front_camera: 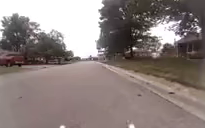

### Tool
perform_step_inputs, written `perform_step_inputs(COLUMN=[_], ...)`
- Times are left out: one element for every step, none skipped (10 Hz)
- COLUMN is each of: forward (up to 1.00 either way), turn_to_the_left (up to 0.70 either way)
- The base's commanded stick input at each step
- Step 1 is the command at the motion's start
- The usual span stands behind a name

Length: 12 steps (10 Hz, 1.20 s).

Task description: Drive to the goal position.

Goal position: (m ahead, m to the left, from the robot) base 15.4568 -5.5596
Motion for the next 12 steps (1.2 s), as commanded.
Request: perform_step_inputs(forward=[0.5,0.5,0.5,0.5,0.5,0.5,0.5,0.5,0.5,0.5,0.5,0.5], turn_to_the_left=[0.0,0.0,0.0,0.0,0.0,0.0,0.0,0.0,0.0,0.0,0.0,0.0])
